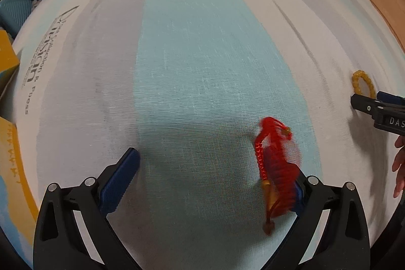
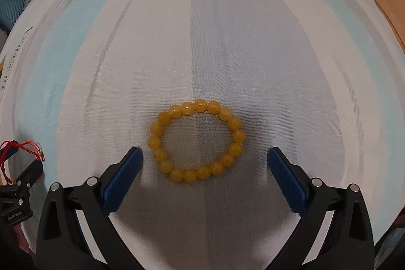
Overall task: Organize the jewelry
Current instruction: 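Grasp the red cord bracelet with the left tool while the right tool grasps the yellow bead bracelet, then carry the red cord and yellow bead bracelets into the box and open both tools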
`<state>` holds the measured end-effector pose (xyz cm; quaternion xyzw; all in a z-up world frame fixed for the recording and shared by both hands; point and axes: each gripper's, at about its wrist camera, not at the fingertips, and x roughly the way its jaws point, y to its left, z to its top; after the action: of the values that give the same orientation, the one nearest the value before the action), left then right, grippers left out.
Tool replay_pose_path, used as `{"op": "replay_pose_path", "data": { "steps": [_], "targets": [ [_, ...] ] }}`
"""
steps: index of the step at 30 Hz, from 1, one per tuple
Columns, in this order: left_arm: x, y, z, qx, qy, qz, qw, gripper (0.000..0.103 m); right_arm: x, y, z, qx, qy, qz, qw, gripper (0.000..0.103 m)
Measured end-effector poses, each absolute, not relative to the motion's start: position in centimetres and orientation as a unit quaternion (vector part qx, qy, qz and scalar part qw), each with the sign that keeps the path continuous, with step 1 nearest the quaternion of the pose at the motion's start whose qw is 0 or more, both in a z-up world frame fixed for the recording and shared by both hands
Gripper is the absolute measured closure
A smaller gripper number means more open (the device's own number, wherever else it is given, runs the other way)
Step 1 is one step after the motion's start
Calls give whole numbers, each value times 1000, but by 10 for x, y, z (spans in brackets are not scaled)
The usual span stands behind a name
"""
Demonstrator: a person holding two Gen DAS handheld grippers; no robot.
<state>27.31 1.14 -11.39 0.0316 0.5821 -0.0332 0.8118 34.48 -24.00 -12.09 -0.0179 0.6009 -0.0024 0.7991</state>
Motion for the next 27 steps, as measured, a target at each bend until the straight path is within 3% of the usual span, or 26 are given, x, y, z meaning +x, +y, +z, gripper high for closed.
{"op": "replay_pose_path", "data": {
  "steps": [5,10,13,17,18,21,27],
  "targets": [
    [268,7,-114,32,580,-39,813,15,343,-241,-125,-9,594,-1,804,9],
    [262,5,-111,30,577,-52,814,37,339,-245,-123,-6,587,6,810,30],
    [259,3,-108,32,577,-61,814,55,338,-248,-119,-3,586,13,810,46],
    [257,3,-104,31,577,-69,813,93,332,-252,-112,-7,581,20,813,71],
    [257,4,-103,30,577,-70,813,96,329,-248,-110,-10,581,20,814,81],
    [253,6,-98,28,576,-70,814,97,328,-251,-106,-11,580,22,814,91],
    [244,3,-87,26,573,-74,816,98,315,-253,-93,-4,569,21,822,94]
  ]
}}
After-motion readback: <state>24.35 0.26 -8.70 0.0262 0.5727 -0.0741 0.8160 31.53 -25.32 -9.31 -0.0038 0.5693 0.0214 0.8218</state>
